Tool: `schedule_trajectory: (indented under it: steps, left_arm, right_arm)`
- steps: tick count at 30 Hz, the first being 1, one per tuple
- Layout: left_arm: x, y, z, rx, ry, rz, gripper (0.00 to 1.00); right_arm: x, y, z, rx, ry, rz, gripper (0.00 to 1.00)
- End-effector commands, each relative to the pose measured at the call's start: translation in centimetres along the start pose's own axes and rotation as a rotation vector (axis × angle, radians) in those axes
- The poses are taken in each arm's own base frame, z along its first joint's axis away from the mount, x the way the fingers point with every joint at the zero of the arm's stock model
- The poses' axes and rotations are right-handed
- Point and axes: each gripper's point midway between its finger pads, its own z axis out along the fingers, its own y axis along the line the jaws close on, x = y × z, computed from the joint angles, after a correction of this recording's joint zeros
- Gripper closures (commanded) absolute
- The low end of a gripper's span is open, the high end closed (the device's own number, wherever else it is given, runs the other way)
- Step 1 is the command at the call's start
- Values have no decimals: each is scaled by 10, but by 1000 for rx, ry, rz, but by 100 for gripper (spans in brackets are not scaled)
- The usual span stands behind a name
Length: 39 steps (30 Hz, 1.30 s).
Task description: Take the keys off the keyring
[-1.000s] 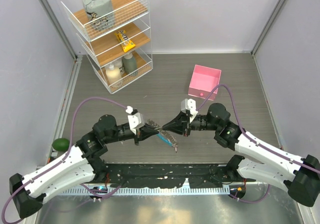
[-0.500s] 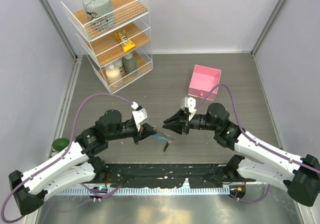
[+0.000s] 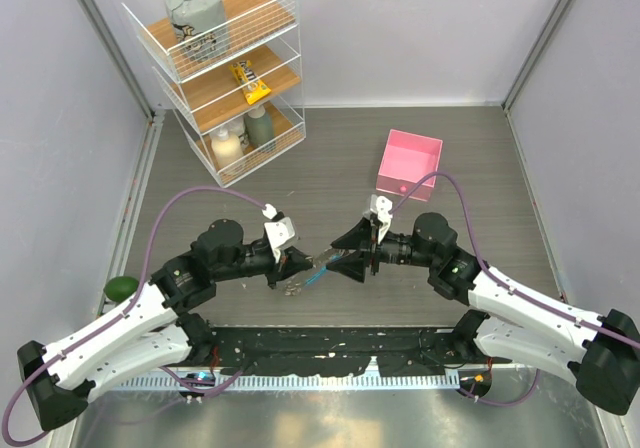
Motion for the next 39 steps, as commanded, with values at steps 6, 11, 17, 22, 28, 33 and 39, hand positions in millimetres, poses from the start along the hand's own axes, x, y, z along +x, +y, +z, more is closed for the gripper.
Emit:
schedule_trajectory:
  steps: [6, 11, 17, 22, 28, 33, 39]
  left_arm:
    - [-37, -4, -7, 25, -71, 95, 100]
    - [-40, -4, -6, 22, -65, 69, 100]
    - [-42, -7, -7, 43, -33, 61, 100]
    - [-43, -14, -10, 81, 13, 62, 100]
    - [-44, -14, -7, 85, 46, 34, 100]
    - [-44, -19, -5, 126, 21, 67, 100]
    - [-48, -20, -8, 131, -4, 99, 100]
  right_arm:
    - [-19, -21, -5, 135, -39, -62, 40]
    - [-21, -22, -2, 132, -7, -41, 41]
    - [-22, -12, -2, 90, -1, -76, 44]
    - [-19, -10, 4, 60, 25, -105, 59]
    - [-25, -3, 8, 28, -1, -81, 68]
    - [-24, 6, 6, -6, -23, -88, 68]
    - [-20, 16, 10, -60, -9, -92, 72]
